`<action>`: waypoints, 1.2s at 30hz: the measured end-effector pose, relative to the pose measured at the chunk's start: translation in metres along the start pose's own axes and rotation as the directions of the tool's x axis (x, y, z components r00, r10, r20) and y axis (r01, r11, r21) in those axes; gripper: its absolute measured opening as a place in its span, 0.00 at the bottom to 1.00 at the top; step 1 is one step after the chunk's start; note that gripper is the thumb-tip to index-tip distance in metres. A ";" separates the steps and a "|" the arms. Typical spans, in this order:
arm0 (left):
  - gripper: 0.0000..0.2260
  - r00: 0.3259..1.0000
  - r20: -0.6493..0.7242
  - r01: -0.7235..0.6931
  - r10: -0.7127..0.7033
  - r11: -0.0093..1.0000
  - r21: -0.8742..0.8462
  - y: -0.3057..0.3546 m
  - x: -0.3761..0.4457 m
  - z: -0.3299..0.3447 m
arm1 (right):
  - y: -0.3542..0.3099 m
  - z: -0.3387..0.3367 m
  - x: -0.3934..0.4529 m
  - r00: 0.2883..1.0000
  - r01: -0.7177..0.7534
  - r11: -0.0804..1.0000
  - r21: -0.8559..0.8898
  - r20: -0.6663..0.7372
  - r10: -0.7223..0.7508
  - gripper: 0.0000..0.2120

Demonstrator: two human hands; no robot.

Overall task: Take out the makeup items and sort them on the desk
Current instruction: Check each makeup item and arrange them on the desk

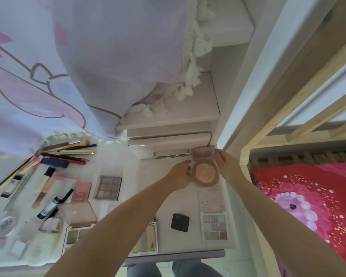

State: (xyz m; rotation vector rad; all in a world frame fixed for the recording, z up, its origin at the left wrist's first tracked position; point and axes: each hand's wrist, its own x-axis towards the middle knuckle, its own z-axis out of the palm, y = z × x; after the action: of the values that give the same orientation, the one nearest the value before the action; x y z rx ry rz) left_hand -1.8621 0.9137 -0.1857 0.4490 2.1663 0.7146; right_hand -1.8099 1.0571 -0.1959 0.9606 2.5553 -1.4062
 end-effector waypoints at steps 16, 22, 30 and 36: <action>0.15 0.950 -0.310 0.206 0.024 0.697 0.687 -0.110 -0.104 -0.105 | -0.115 0.066 -0.062 0.566 0.802 0.385 -0.457 0.375 -0.734 0.13; 0.18 0.882 -0.470 0.294 0.047 0.723 0.625 -0.169 -0.138 -0.156 | -0.182 0.154 -0.065 0.642 0.764 0.382 -0.521 0.551 -0.533 0.16; 0.19 0.895 -0.446 0.253 0.025 0.794 0.553 -0.224 -0.150 -0.176 | -0.166 0.227 -0.066 0.730 0.666 0.331 -0.669 0.676 -0.104 0.33; 0.20 0.905 -0.417 0.167 0.088 0.827 0.536 -0.247 -0.147 -0.187 | -0.159 0.236 -0.067 0.786 0.590 0.504 -0.631 0.591 -0.180 0.31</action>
State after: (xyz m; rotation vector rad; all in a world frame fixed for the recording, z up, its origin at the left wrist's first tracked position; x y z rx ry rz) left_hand -1.9356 0.5804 -0.1565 0.5837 2.8024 0.1218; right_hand -1.8977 0.7785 -0.1919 -0.1422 2.6089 -0.2607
